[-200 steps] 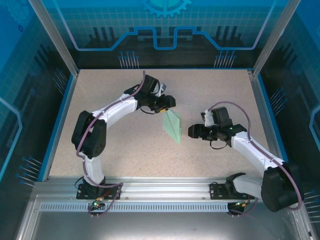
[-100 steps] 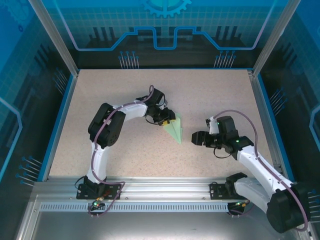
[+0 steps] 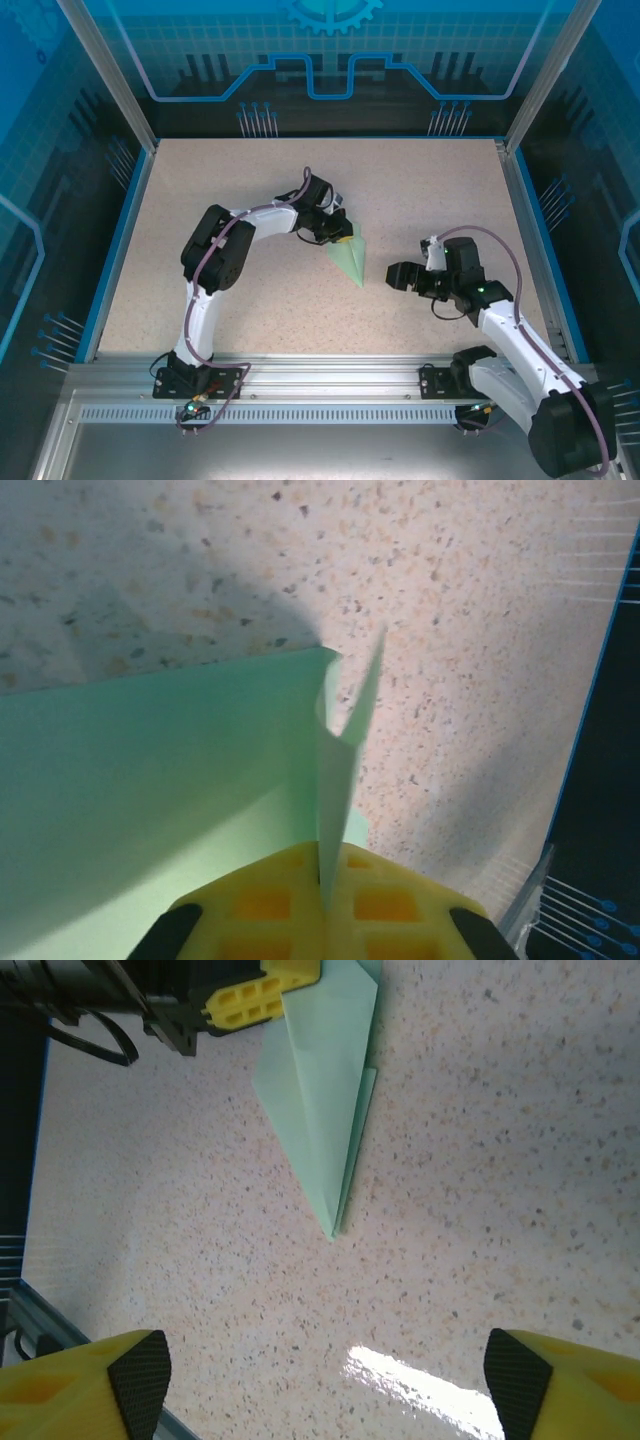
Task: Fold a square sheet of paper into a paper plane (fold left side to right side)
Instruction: Turn over the paper at the center of the table.
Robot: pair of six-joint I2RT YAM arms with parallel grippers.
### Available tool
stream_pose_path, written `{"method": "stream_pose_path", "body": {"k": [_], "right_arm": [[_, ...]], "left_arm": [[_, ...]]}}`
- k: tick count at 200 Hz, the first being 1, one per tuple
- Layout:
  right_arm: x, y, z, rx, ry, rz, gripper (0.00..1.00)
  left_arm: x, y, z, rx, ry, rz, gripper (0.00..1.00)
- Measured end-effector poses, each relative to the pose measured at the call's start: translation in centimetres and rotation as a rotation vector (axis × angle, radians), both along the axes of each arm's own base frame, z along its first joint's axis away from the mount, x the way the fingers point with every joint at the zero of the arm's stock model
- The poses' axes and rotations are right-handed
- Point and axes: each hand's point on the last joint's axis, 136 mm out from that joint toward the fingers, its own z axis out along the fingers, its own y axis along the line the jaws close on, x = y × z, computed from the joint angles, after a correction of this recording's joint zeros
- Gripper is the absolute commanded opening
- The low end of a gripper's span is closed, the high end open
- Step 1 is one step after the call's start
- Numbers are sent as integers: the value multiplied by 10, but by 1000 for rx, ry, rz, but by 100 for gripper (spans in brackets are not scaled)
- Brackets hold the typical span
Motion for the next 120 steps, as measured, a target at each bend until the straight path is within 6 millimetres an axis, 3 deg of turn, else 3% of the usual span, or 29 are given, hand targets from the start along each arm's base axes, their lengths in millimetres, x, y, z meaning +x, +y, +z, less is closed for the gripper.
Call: {"method": "stream_pose_path", "body": {"k": [18,33,66,87,104,120], "right_arm": [[15,-2,14,72,-48,-16,100],[29,-5,27,137,-84,-17,100],[67,-13,67,258,-174,-2,100],[78,-7,95,319,-267,57,100],[76,-1,115,350,-344,122,99],[69,6,126,362,-388,174,99]], "left_arm": [[2,-1,22,-24,-49,-5,0],[7,-4,59,-63,-136,-13,0],[14,-8,185,-231,-449,-13,1],[-1,-4,255,-346,-658,-19,1],[-19,-4,283,-402,-766,-41,1],[-34,-7,286,-428,-817,-72,1]]}}
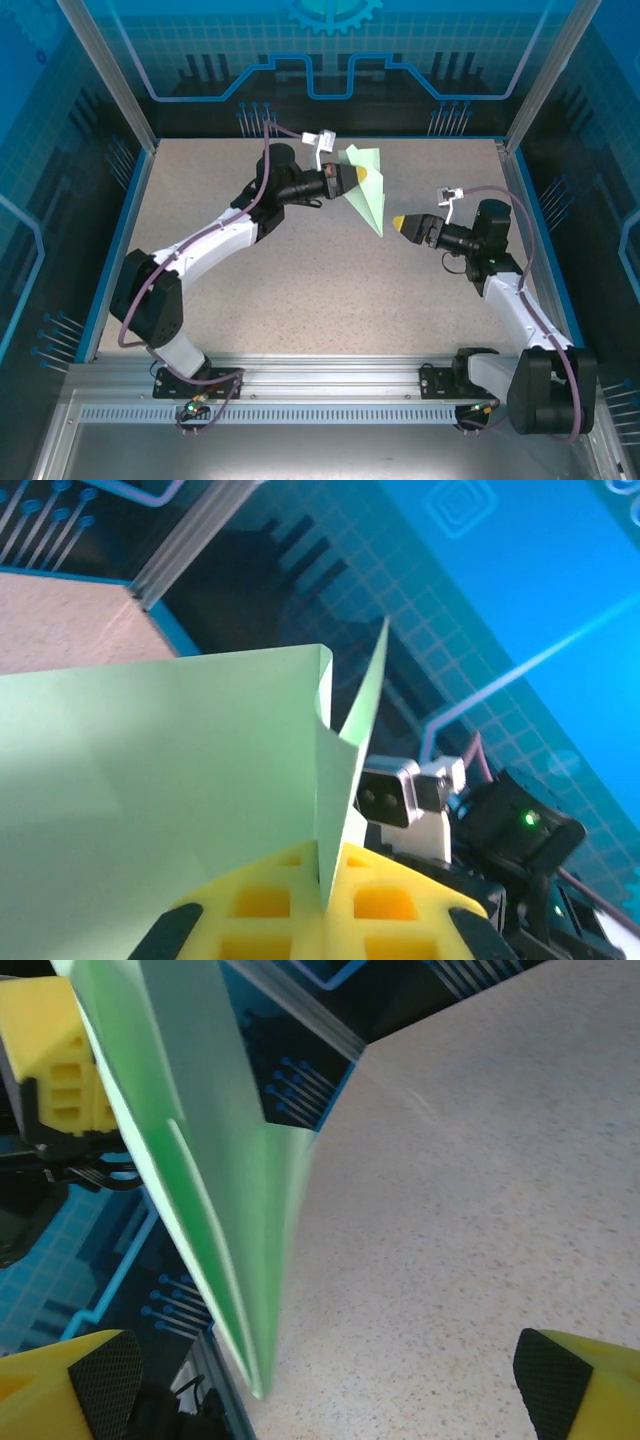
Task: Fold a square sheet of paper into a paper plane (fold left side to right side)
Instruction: Turn over the paper at the center of the table.
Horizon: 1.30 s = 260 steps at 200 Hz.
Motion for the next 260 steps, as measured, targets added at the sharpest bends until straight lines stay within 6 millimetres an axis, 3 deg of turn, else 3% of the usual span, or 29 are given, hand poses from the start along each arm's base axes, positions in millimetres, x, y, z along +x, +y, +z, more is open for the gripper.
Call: {"method": "stream_pose_path", "body": {"k": [29,51,80,107,140,168,195,216,243,260], "right_arm": [[-17,21,16,14,-77,112,99],[-27,36,22,22,-106,179,99],[-29,47,31,22,-130,225,88],[-27,53,34,20,-130,243,63],[-29,56,33,8,-135,254,33],[-30,56,28,-12,-120,248,19],[-31,54,23,-38,-111,229,12],[-29,51,19,-70,-96,201,10],[-22,42,11,-168,-77,123,10],[-16,42,6,-297,-69,62,9]], "left_arm": [[-16,-8,-6,-7,-39,-57,1],[-20,-9,0,-19,-68,-74,1],[-31,-7,14,-37,-100,-104,2],[-40,-7,26,-50,-142,-129,3],[-46,-10,27,-50,-149,-152,4],[-46,-10,24,-41,-147,-152,8],[-45,-10,18,-18,-144,-150,28],[-41,-9,10,13,-138,-130,58],[-29,1,-4,87,-108,-26,73],[-24,24,-4,131,-111,120,80]]}}
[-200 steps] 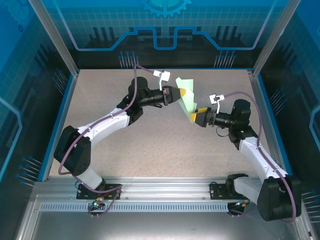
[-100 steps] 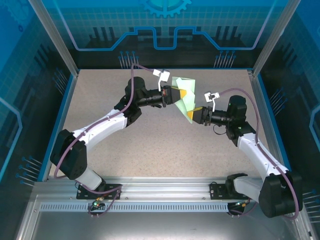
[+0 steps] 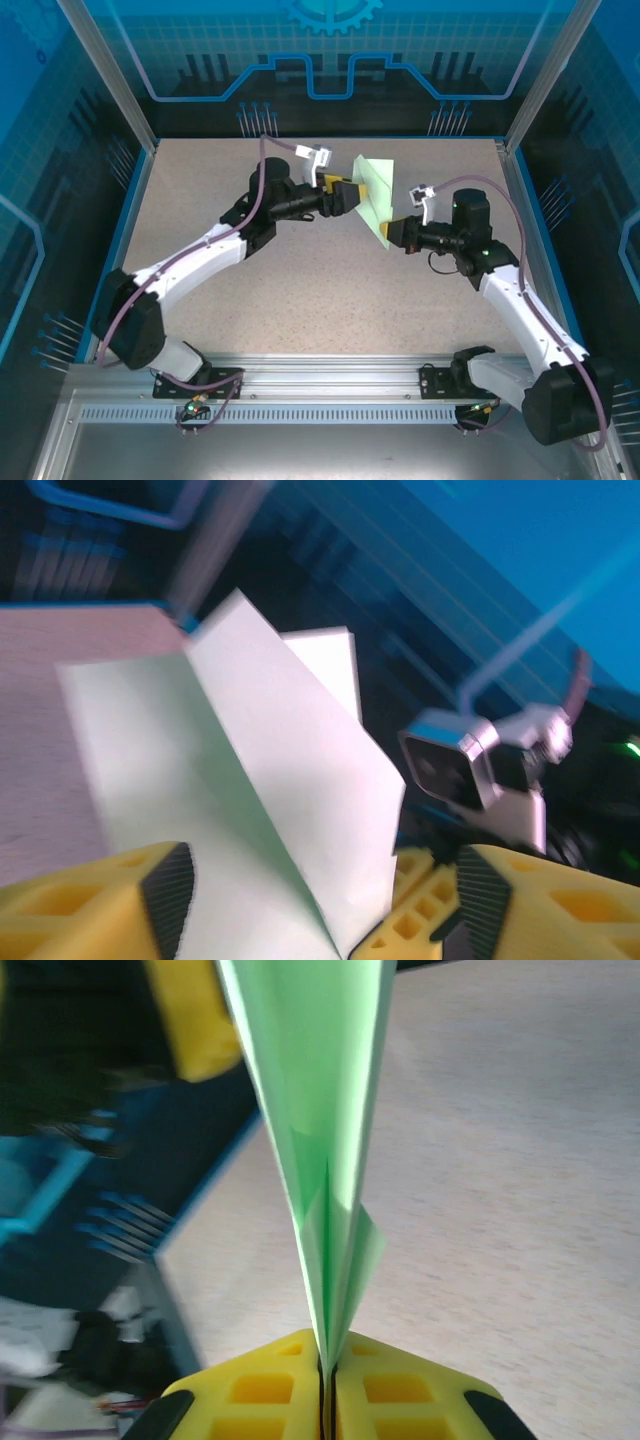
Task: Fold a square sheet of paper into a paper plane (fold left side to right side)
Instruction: Turn over the paper at the center of the table.
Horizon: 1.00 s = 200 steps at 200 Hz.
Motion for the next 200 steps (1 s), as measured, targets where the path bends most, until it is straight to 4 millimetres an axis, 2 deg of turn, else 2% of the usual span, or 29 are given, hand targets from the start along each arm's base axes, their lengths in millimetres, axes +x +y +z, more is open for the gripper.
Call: {"method": "stream_pose_path", "body": {"k": [25,38,51,62,82,95,127,160,177,200], "right_arm": [[10,12,-5,-289,-8,-95,8],[19,14,-14,-453,5,-158,8],[29,10,-33,-636,29,-227,9],[31,6,-57,-808,59,-274,10],[26,-1,-94,-1116,80,-316,11],[25,1,-108,-1290,55,-328,11],[32,16,-130,-1593,-43,-332,11],[33,28,-173,-1782,-72,-262,14],[26,33,-193,-1824,-61,-198,23],[18,45,-206,-1782,-32,-121,37]], "left_arm": [[-2,53,11,7,-28,262,82],[-4,79,20,3,-45,387,82],[-4,104,26,-6,-39,508,82],[-4,124,27,-7,-27,609,83],[-7,155,18,5,12,760,84],[-10,173,7,23,42,841,85],[-16,198,-8,55,89,957,86],[-18,212,-14,70,114,1007,87],[-18,216,-18,83,126,1020,87],[-18,218,-20,93,133,1026,88]]}}
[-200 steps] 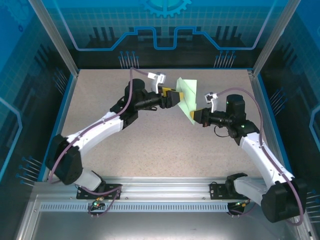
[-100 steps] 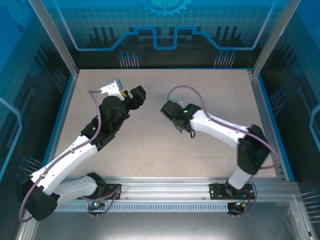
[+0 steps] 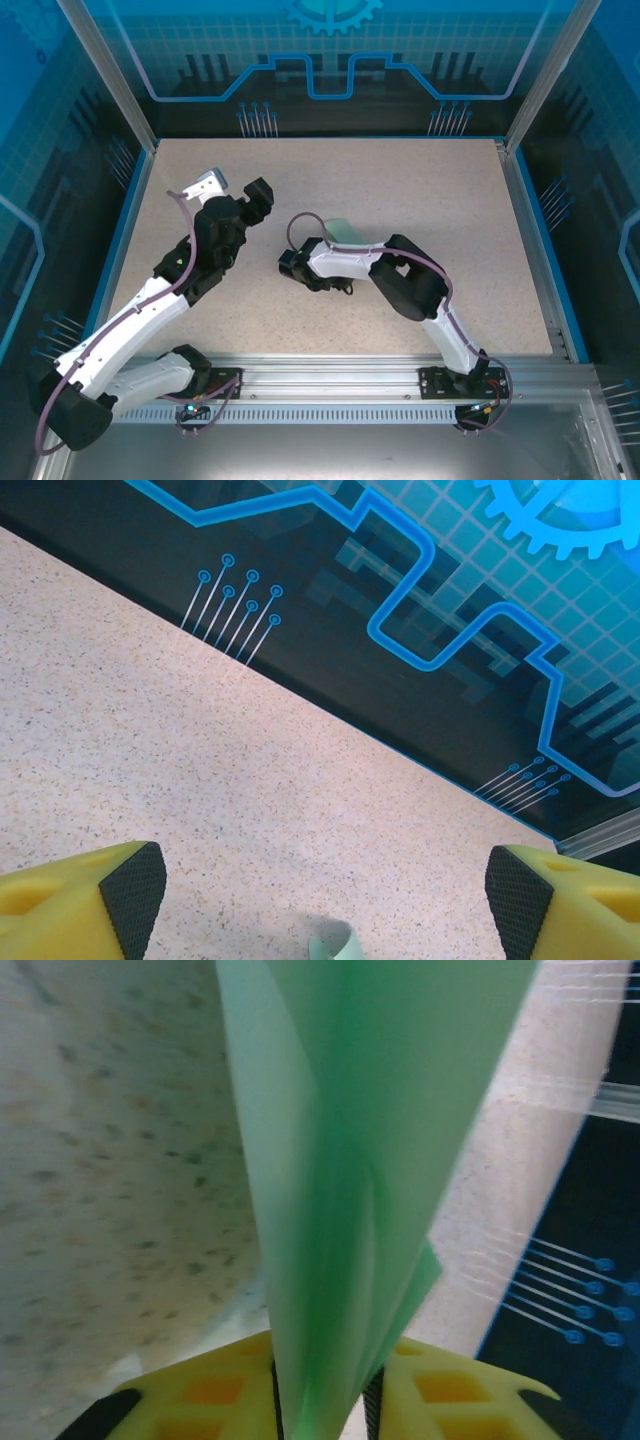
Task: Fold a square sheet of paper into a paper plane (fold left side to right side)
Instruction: Turn over the paper at the center of the table, then pick up the paper from the center of the table.
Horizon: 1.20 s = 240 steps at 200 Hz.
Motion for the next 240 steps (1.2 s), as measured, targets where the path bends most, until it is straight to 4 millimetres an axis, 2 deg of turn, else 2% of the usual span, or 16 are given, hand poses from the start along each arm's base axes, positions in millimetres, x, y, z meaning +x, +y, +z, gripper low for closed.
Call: {"method": "stream_pose_path", "body": {"k": [24,41,64,81,94,107,127,150,170,198,224,240], "right_arm": [[-18,12,-13,141,117,13,54],[-34,20,-6,262,188,25,67],[-56,32,24,476,246,57,83],[-70,35,52,639,265,87,85],[-76,30,73,787,274,82,90],[-71,15,86,935,263,41,95],[-54,-14,95,1158,227,-72,99],[-42,-35,89,1352,212,-179,100],[-39,-37,81,1471,250,-231,99],[-38,-38,78,1588,278,-260,98],[-37,-37,79,1643,292,-255,96],[-36,-41,77,1673,292,-263,94]], "left_arm": [[0,3,-2,-2,9,10,88],[0,5,-5,-8,22,13,90],[2,6,-14,-11,54,4,92],[8,1,-23,-21,96,-24,92],[15,-9,-32,-34,135,-67,92],[22,-25,-43,-48,183,-132,92],[33,-57,-72,-82,281,-252,89],[46,-94,-124,-151,423,-362,86],[53,-120,-170,-222,527,-430,84],[56,-146,-221,-296,631,-492,81],[56,-163,-253,-340,696,-536,75],[59,-174,-261,-366,706,-564,68]]}}
